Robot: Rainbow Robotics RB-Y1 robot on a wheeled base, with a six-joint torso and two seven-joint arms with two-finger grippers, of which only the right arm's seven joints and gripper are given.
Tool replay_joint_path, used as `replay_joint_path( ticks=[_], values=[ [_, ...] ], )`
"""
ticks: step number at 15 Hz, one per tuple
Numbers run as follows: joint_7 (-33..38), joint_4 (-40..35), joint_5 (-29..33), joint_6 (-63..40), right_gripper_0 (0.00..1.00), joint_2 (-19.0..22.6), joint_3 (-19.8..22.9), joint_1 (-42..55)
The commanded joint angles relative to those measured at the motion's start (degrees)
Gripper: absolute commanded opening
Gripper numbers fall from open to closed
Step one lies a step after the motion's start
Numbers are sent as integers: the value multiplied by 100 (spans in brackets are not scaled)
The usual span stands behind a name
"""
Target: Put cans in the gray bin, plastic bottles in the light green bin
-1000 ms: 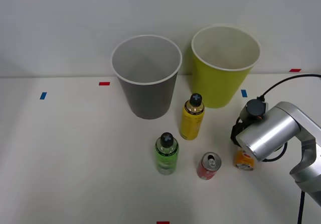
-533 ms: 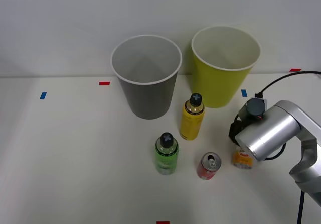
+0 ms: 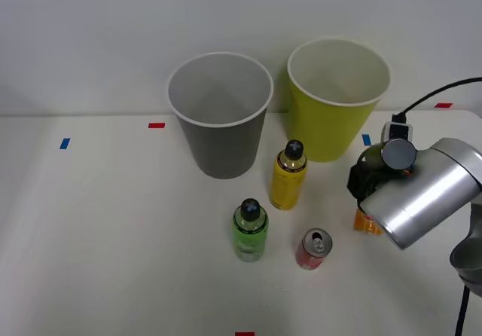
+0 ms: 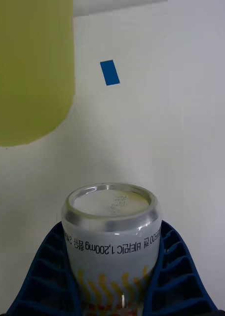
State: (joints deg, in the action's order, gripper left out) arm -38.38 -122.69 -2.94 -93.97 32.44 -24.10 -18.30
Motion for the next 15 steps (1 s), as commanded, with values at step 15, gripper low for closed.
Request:
replay_joint_path(
  ticks=[15],
  values=[
    [226,-677,-1648,3069,18,658,2472,151]
  ],
)
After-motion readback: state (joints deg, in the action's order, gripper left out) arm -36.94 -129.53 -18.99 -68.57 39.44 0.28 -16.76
